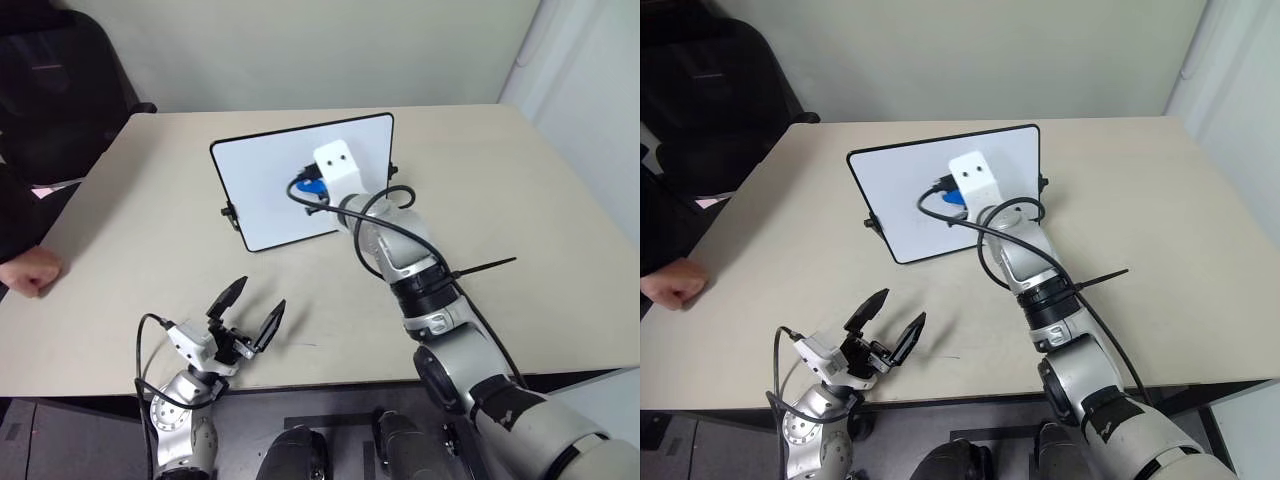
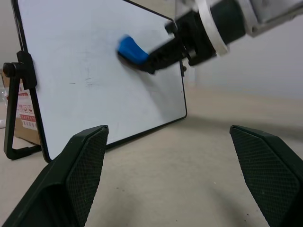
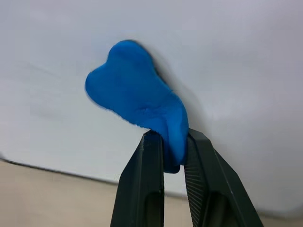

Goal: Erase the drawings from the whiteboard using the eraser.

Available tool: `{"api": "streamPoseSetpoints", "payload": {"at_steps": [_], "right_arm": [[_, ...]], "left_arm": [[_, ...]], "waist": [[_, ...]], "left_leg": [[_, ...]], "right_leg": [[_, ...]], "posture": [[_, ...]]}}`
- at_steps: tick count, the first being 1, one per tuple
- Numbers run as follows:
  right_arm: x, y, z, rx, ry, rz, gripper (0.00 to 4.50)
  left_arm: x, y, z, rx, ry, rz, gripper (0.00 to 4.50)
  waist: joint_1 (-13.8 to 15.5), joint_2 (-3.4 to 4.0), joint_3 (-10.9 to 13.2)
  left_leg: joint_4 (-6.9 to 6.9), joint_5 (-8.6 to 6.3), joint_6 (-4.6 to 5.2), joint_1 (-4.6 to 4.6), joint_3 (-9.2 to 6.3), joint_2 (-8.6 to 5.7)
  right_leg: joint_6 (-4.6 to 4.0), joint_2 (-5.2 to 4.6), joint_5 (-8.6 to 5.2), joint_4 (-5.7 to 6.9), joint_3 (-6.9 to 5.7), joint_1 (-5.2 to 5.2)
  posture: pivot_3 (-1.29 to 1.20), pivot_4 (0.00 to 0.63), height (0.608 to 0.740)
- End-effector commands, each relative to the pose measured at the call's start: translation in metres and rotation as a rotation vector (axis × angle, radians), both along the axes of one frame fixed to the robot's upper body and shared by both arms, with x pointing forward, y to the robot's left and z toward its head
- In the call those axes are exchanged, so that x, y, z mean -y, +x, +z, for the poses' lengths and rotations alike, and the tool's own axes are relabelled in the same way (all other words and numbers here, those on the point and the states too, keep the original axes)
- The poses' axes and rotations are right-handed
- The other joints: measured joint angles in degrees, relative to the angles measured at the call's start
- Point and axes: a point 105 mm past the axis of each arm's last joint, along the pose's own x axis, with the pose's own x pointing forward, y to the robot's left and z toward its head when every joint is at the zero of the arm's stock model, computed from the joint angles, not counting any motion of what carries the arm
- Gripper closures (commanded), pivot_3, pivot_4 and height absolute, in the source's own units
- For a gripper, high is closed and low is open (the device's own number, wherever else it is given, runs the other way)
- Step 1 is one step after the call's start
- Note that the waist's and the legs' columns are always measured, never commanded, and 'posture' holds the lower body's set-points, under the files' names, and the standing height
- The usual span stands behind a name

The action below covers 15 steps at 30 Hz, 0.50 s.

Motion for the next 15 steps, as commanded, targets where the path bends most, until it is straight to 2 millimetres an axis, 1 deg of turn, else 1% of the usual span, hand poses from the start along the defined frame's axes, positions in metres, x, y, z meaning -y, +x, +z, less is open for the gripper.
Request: {"api": "streamPoseSetpoints", "payload": {"at_steps": [1, 6, 12, 15], "right_arm": [[-0.014, -0.011, 0.015, 0.051, 0.024, 0.082, 4.17], [-0.018, -0.011, 0.015, 0.048, 0.033, 0.107, 4.17], [-0.035, -0.023, 0.024, 0.098, 0.03, 0.214, 4.17], [-0.029, -0.016, 0.027, 0.104, 0.055, 0.172, 4.17]], "left_arm": [[0.007, 0.001, -0.009, -0.044, -0.02, -0.02, 0.0], [0.007, 0.001, -0.009, -0.041, -0.02, -0.02, 0.0], [0.006, 0.001, -0.008, -0.037, -0.02, -0.019, 0.0], [0.006, 0.001, -0.007, -0.035, -0.019, -0.016, 0.0]], "waist": [[0.25, 0.0, 0.0], [0.53, 0.0, 0.0], [0.53, 0.0, 0.0], [0.57, 0.0, 0.0]], "left_leg": [[0.0, -0.01, 0.0, 0.0, 0.01, 0.0], [-0.01, 0.01, 0.04, -0.02, -0.04, 0.0], [-0.02, 0.01, 0.03, -0.02, -0.05, 0.0], [-0.02, 0.01, 0.03, -0.02, -0.06, 0.0]], "right_leg": [[0.01, -0.01, 0.0, 0.0, -0.01, 0.0], [0.01, 0.0, -0.01, 0.01, -0.02, -0.02], [0.01, 0.0, -0.01, 0.01, -0.02, -0.03], [0.01, 0.0, -0.01, 0.01, -0.03, -0.03]], "posture": [[0.0, 0.15, 0.739], [0.0, 0.15, 0.739], [0.0, 0.15, 0.739], [0.0, 0.15, 0.739]]}}
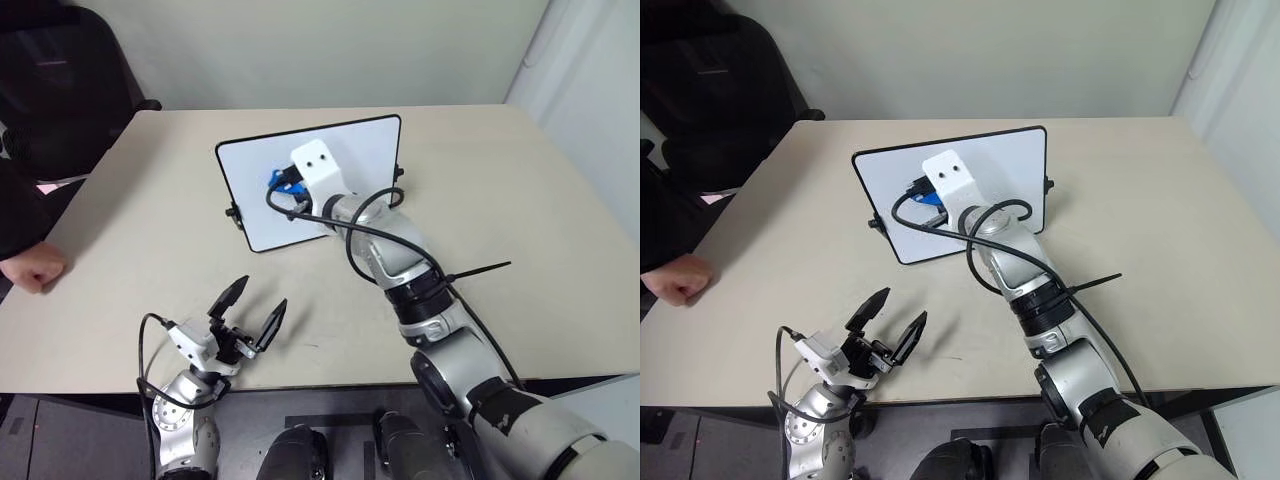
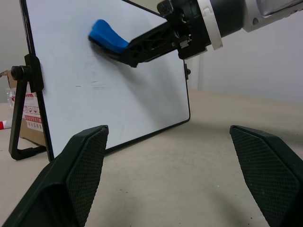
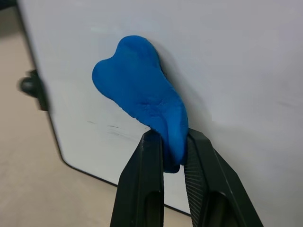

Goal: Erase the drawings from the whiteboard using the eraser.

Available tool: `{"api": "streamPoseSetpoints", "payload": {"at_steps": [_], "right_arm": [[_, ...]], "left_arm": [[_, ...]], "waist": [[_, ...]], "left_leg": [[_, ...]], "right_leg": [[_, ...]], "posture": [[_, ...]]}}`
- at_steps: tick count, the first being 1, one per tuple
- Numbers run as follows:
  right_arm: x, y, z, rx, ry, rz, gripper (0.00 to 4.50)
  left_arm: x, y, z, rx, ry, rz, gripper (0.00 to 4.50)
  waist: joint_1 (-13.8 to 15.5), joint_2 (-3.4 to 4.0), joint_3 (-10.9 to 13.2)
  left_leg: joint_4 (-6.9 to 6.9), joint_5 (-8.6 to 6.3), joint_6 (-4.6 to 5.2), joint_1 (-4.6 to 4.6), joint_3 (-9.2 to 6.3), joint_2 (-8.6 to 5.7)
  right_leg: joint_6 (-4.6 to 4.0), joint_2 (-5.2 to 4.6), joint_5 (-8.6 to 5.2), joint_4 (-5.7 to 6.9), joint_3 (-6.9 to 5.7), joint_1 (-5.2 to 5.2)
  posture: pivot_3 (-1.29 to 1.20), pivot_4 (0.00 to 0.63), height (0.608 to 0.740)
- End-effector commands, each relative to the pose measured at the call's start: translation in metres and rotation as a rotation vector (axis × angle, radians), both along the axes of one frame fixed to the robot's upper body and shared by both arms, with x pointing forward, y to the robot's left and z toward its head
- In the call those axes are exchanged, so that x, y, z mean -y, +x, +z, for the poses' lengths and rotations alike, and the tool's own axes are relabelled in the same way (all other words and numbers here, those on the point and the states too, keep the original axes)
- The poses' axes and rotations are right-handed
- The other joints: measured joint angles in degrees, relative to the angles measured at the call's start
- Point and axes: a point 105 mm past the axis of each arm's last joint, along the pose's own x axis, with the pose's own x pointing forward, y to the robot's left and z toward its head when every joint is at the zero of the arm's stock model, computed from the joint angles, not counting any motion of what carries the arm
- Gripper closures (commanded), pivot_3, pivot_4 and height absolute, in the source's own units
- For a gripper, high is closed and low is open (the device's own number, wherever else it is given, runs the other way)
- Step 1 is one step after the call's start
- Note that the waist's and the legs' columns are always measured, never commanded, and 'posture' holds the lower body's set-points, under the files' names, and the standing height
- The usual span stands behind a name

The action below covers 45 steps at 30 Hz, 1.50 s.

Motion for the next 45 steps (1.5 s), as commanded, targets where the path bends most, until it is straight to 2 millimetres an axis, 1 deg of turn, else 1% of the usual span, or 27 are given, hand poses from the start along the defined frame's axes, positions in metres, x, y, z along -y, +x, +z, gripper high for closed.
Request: {"api": "streamPoseSetpoints", "payload": {"at_steps": [1, 4, 7, 9, 12, 15, 16, 18, 22, 27, 29, 30, 32, 34, 36, 38, 39, 42, 43, 45], "right_arm": [[0.001, 0.002, 0.027, 0.075, 0.077, -0.022, 4.17], [0.014, 0.015, 0.029, 0.074, 0.095, -0.113, 4.17], [0.02, 0.021, 0.026, 0.065, 0.09, -0.152, 4.17], [0.021, 0.022, 0.017, 0.052, 0.056, -0.162, 4.17], [0.017, 0.02, 0.01, 0.043, 0.026, -0.134, 4.17], [0.013, 0.016, -0.005, 0.013, -0.057, -0.098, 4.17], [0.013, 0.016, -0.012, -0.006, -0.092, -0.094, 4.17], [0.015, 0.015, -0.02, -0.024, -0.128, -0.093, 4.17], [0.017, 0.015, -0.021, -0.024, -0.142, -0.084, 4.17], [0.026, 0.014, -0.009, -0.014, -0.096, -0.08, 4.17], [0.046, 0.012, 0.001, -0.065, -0.006, -0.107, 4.17], [0.057, 0.01, 0.003, -0.071, 0.006, -0.115, 4.17], [0.077, 0.005, 0.004, -0.089, 0.005, -0.139, 4.17], [0.09, -0.001, 0.004, -0.107, 0.012, -0.157, 4.17], [0.109, -0.012, 0.004, -0.14, 0.038, -0.181, 4.17], [0.131, -0.023, -0.005, -0.185, 0.023, -0.236, 4.17], [0.137, -0.026, -0.008, -0.198, 0.015, -0.253, 4.17], [0.168, -0.045, -0.033, -0.306, -0.005, -0.334, 4.17], [0.176, -0.05, -0.041, -0.333, -0.001, -0.35, 4.17], [0.185, -0.057, -0.052, -0.36, 0.001, -0.363, 4.17]], "left_arm": [[0.004, 0.001, -0.008, -0.038, -0.018, -0.012, 0.0], [0.003, 0.001, -0.008, -0.037, -0.017, -0.009, 0.0], [0.003, 0.002, -0.008, -0.038, -0.018, -0.011, 0.0], [0.004, 0.002, -0.008, -0.039, -0.018, -0.014, 0.0], [0.005, 0.002, -0.008, -0.038, -0.017, -0.017, 0.0], [0.006, 0.001, -0.008, -0.037, -0.015, -0.021, 0.0], [0.007, 0.001, -0.008, -0.035, -0.014, -0.023, 0.0], [0.008, 0.001, -0.007, -0.034, -0.014, -0.025, 0.0], [0.009, 0.0, -0.008, -0.034, -0.015, -0.026, 0.0], [0.01, 0.0, -0.008, -0.033, -0.018, -0.027, 0.0], [0.01, -0.001, -0.007, -0.033, -0.018, -0.028, 0.0], [0.01, -0.001, -0.007, -0.033, -0.019, -0.029, 0.0], [0.01, -0.001, -0.007, -0.036, -0.022, -0.031, 0.0], [0.01, -0.002, -0.007, -0.038, -0.024, -0.032, 0.0], [0.011, -0.003, -0.007, -0.04, -0.026, -0.036, 0.0], [0.012, -0.004, -0.007, -0.041, -0.027, -0.04, 0.0], [0.012, -0.004, -0.007, -0.041, -0.027, -0.041, 0.0], [0.014, -0.005, -0.007, -0.042, -0.03, -0.046, 0.0], [0.014, -0.005, -0.007, -0.043, -0.031, -0.047, 0.0], [0.015, -0.005, -0.008, -0.044, -0.033, -0.049, 0.0]], "waist": [[0.03, 0.0, 0.0], [0.05, 0.0, 0.0], [0.05, -0.01, -0.01], [0.05, -0.02, -0.01], [0.02, -0.04, -0.02], [-0.04, -0.06, -0.04], [-0.04, -0.07, -0.04], [-0.04, -0.07, -0.04], [0.0, -0.07, -0.04], [0.1, -0.07, -0.04], [0.27, -0.07, -0.04], [0.43, -0.08, -0.04], [0.63, -0.09, -0.05], [0.61, -0.09, -0.05], [0.54, -0.07, -0.05], [0.59, -0.07, -0.06], [0.57, -0.07, -0.06], [0.5, -0.11, -0.08], [0.52, -0.13, -0.09], [0.46, -0.14, -0.09]], "left_leg": [[0.0, 0.0, 0.01, 0.0, -0.02, 0.0], [0.0, 0.01, 0.01, -0.01, -0.02, 0.0], [0.0, 0.01, 0.01, -0.01, -0.02, 0.0], [0.0, 0.01, 0.01, 0.0, -0.02, 0.0], [0.03, 0.01, 0.0, 0.0, -0.01, 0.0], [0.06, 0.0, -0.03, 0.0, 0.02, 0.0], [0.06, 0.0, -0.03, 0.0, 0.03, -0.01], [0.07, 0.0, -0.03, 0.0, 0.04, 0.0], [0.07, 0.06, 0.07, 0.0, 0.02, -0.01], [0.07, 0.07, 0.11, 0.0, 0.02, -0.01], [0.07, 0.07, 0.15, -0.01, 0.02, -0.01], [0.07, 0.1, 0.25, -0.04, 0.02, -0.01], [0.07, 0.14, 0.53, -0.07, 0.05, -0.05], [0.08, 0.18, 0.81, -0.07, 0.03, -0.1], [0.07, 0.16, 0.8, -0.06, 0.01, -0.11], [0.03, 0.18, 0.76, -0.05, -0.05, -0.09], [0.04, 0.18, 0.76, -0.02, -0.07, -0.07], [0.05, 0.2, 0.84, 0.03, -0.03, -0.08], [0.06, 0.19, 0.87, 0.07, -0.03, -0.08], [0.11, 0.14, 0.97, 0.13, 0.0, -0.1]], "right_leg": [[0.0, 0.0, 0.0, 0.0, 0.0, 0.0], [-0.02, -0.01, 0.01, 0.0, 0.0, 0.0], [-0.01, -0.01, 0.01, 0.0, 0.0, 0.0], [-0.01, -0.01, 0.0, 0.01, 0.0, 0.0], [-0.02, -0.01, 0.01, 0.01, 0.0, 0.01], [-0.02, -0.03, 0.01, -0.01, 0.0, 0.02], [-0.02, -0.03, 0.01, -0.01, 0.0, 0.02], [-0.02, -0.03, 0.01, 0.0, 0.0, 0.02], [-0.04, -0.02, 0.03, 0.01, 0.0, 0.01], [-0.08, -0.03, 0.05, 0.0, 0.0, 0.02], [-0.09, -0.03, 0.06, -0.01, 0.0, 0.03], [-0.12, -0.02, 0.08, -0.01, -0.01, 0.03], [-0.28, -0.03, 0.17, -0.03, -0.01, 0.05], [-0.27, -0.07, 0.16, -0.06, -0.02, 0.07], [-0.26, -0.09, 0.15, -0.03, -0.03, 0.03], [-0.29, -0.04, 0.12, 0.0, -0.03, 0.02], [-0.3, 0.0, 0.08, 0.02, -0.04, 0.04], [-0.3, -0.01, 0.09, -0.02, -0.03, 0.12], [-0.28, -0.01, 0.08, -0.04, -0.03, 0.18], [-0.11, -0.04, -0.03, -0.08, -0.02, 0.3]], "posture": [[0.0, 0.15, 0.739], [0.0, 0.15, 0.739], [0.0, 0.15, 0.739], [0.0, 0.15, 0.739], [0.0, 0.15, 0.739], [0.0, 0.15, 0.739], [0.0, 0.15, 0.739], [0.0, 0.15, 0.739], [0.0, 0.15, 0.739], [0.0, 0.15, 0.739], [0.0, 0.15, 0.739], [0.0, 0.15, 0.739], [0.0, 0.15, 0.739], [0.0, 0.15, 0.739], [0.0, 0.15, 0.739], [0.0, 0.15, 0.739], [0.0, 0.15, 0.739], [0.0, 0.15, 0.739], [0.0, 0.15, 0.739], [0.0, 0.15, 0.739]]}}
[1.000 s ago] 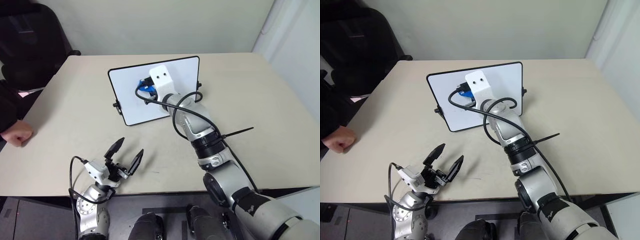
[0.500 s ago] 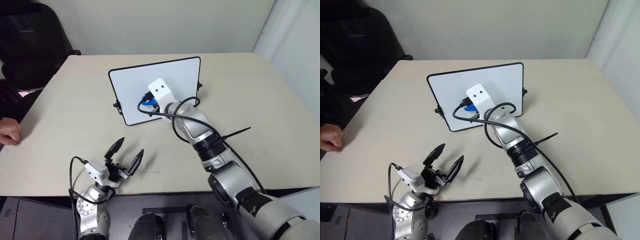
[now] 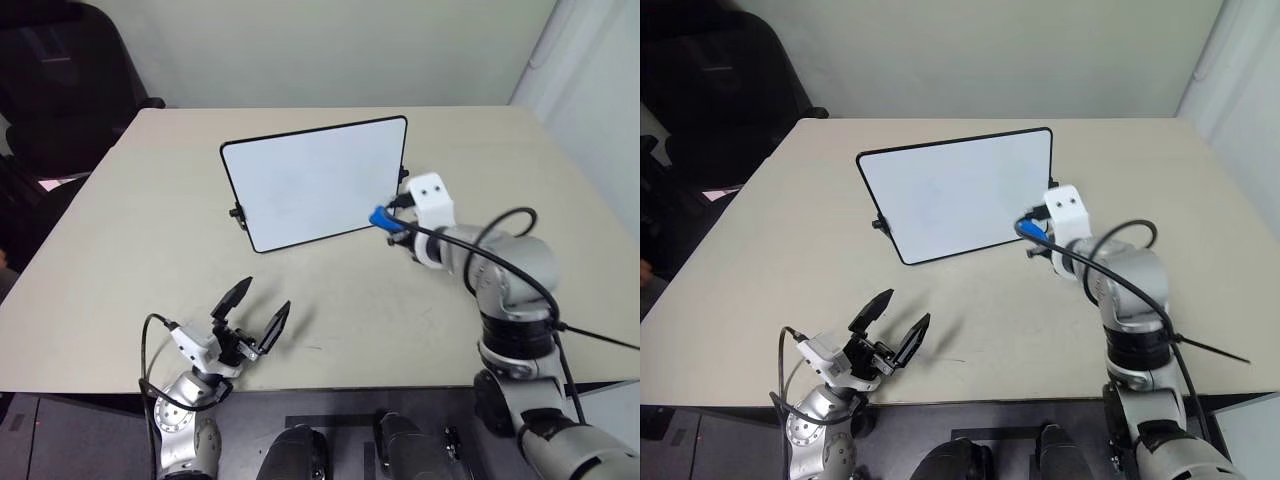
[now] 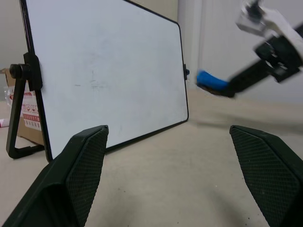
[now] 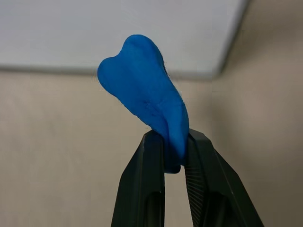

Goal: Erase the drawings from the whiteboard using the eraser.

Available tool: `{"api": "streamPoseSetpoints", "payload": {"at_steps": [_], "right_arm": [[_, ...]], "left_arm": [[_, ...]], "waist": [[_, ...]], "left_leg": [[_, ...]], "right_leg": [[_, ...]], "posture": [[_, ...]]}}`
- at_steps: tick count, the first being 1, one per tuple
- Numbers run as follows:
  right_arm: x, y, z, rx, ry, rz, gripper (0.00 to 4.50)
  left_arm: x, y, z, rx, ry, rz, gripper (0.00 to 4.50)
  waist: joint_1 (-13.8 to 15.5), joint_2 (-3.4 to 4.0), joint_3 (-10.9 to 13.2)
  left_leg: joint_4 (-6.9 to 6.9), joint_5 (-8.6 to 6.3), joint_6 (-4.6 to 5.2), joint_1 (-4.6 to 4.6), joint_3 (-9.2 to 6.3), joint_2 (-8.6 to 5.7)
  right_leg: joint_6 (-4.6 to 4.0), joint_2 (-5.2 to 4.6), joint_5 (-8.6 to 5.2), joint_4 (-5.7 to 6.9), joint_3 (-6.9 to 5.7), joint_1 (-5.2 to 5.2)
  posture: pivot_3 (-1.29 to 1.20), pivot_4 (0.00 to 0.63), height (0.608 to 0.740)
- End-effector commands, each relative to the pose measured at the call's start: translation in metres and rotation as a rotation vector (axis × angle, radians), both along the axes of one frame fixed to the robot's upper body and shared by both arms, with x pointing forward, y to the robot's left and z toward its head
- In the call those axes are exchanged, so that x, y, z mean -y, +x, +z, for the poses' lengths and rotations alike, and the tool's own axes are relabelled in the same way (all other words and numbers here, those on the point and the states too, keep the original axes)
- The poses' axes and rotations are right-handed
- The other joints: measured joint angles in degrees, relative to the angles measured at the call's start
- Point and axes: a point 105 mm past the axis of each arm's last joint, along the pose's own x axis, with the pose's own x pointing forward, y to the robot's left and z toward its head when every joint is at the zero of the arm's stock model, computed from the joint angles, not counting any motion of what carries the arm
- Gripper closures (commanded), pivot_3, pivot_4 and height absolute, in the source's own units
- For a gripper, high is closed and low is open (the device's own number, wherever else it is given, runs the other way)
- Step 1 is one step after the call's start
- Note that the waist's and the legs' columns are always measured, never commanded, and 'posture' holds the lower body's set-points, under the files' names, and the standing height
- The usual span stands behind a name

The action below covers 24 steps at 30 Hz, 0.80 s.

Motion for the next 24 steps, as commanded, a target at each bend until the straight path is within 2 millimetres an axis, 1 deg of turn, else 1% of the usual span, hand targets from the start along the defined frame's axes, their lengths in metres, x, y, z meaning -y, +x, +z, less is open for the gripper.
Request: {"api": "streamPoseSetpoints", "payload": {"at_steps": [1, 3, 5, 7, 10, 11, 13, 15, 18, 21, 23, 24], "right_arm": [[0.011, -0.013, -0.005, -0.006, 0.02, -0.001, 4.17], [0.017, -0.02, -0.019, -0.049, 0.006, 0.001, 4.17], [0.02, -0.024, -0.03, -0.087, -0.003, -0.009, 4.17], [0.021, -0.025, -0.035, -0.105, -0.005, -0.013, 3.48], [0.021, -0.024, -0.031, -0.099, 0.013, -0.017, 2.55], [0.023, -0.023, -0.028, -0.084, 0.007, -0.028, 2.13], [0.027, -0.021, -0.016, -0.032, -0.006, -0.041, 1.46], [0.026, -0.024, 0.002, 0.04, 0.023, -0.011, 0.76], [0.03, -0.025, 0.025, 0.181, 0.034, 0.015, 0.76], [0.028, -0.028, 0.045, 0.282, 0.129, 0.048, 0.76], [0.024, -0.03, 0.054, 0.321, 0.175, 0.075, 0.76], [0.023, -0.031, 0.055, 0.325, 0.181, 0.077, 0.76]], "left_arm": [[0.009, -0.002, -0.008, -0.038, -0.026, -0.027, 0.0], [0.011, -0.002, -0.008, -0.04, -0.028, -0.032, 0.0], [0.012, -0.002, -0.008, -0.04, -0.029, -0.037, 0.0], [0.013, -0.003, -0.008, -0.039, -0.03, -0.041, 0.0], [0.015, -0.003, -0.008, -0.038, -0.032, -0.044, 0.0], [0.016, -0.003, -0.008, -0.038, -0.032, -0.046, 0.0], [0.016, -0.003, -0.007, -0.036, -0.033, -0.047, 0.0], [0.016, -0.003, -0.006, -0.031, -0.033, -0.042, 0.0], [0.016, -0.003, -0.006, -0.032, -0.036, -0.044, 0.0], [0.017, -0.004, -0.006, -0.032, -0.034, -0.045, 0.0], [0.016, -0.004, -0.006, -0.032, -0.031, -0.04, 0.0], [0.015, -0.004, -0.006, -0.035, -0.032, -0.042, 0.0]], "waist": [[-0.1, 0.0, 0.0], [-0.15, 0.0, 0.0], [-0.18, 0.0, 0.0], [-0.19, 0.0, 0.0], [-0.16, -0.01, -0.01], [-0.13, -0.01, 0.0], [-0.08, -0.01, 0.0], [-0.02, -0.01, -0.01], [0.07, 0.0, -0.01], [0.07, 0.0, -0.01], [0.05, 0.0, -0.01], [0.05, 0.0, -0.01]], "left_leg": [[0.0, -0.02, 0.02, 0.04, 0.04, -0.02], [0.0, -0.02, 0.03, 0.08, 0.04, -0.07], [0.0, -0.03, 0.03, 0.16, 0.04, -0.07], [0.0, -0.03, 0.03, 0.21, 0.03, -0.07], [0.0, -0.03, 0.04, 0.22, 0.03, -0.09], [0.0, -0.04, 0.06, 0.22, 0.03, -0.1], [0.0, -0.08, 0.12, 0.22, 0.04, -0.15], [0.0, -0.12, 0.19, 0.21, 0.04, -0.22], [0.0, -0.21, 0.34, 0.21, 0.03, -0.3], [0.0, -0.27, 0.44, 0.24, 0.02, -0.33], [0.0, -0.28, 0.44, 0.24, 0.01, -0.34], [0.0, -0.28, 0.43, 0.25, 0.02, -0.34]], "right_leg": [[0.01, -0.02, 0.0, 0.0, 0.04, 0.01], [0.08, -0.06, -0.04, 0.01, 0.07, 0.04], [0.34, -0.06, -0.2, 0.01, 0.09, 0.1], [0.43, -0.06, -0.26, 0.01, 0.1, 0.15], [0.53, -0.06, -0.31, 0.01, 0.12, 0.17], [0.56, -0.07, -0.32, 0.0, 0.12, 0.18], [0.62, -0.12, -0.36, 0.01, 0.12, 0.18], [0.62, -0.18, -0.36, 0.03, 0.11, 0.17], [0.59, -0.22, -0.35, 0.02, 0.11, 0.24], [0.57, -0.29, -0.35, -0.02, 0.11, 0.34], [0.57, -0.29, -0.36, -0.02, 0.11, 0.33], [0.59, -0.29, -0.37, -0.01, 0.11, 0.33]], "posture": [[0.0, 0.15, 0.739], [0.0, 0.15, 0.739], [0.0, 0.15, 0.739], [0.0, 0.15, 0.739], [0.0, 0.15, 0.739], [0.0, 0.15, 0.739], [0.0, 0.15, 0.739], [0.0, 0.15, 0.739], [0.0, 0.15, 0.739], [0.0, 0.15, 0.739], [0.0, 0.15, 0.739], [0.0, 0.15, 0.739]]}}
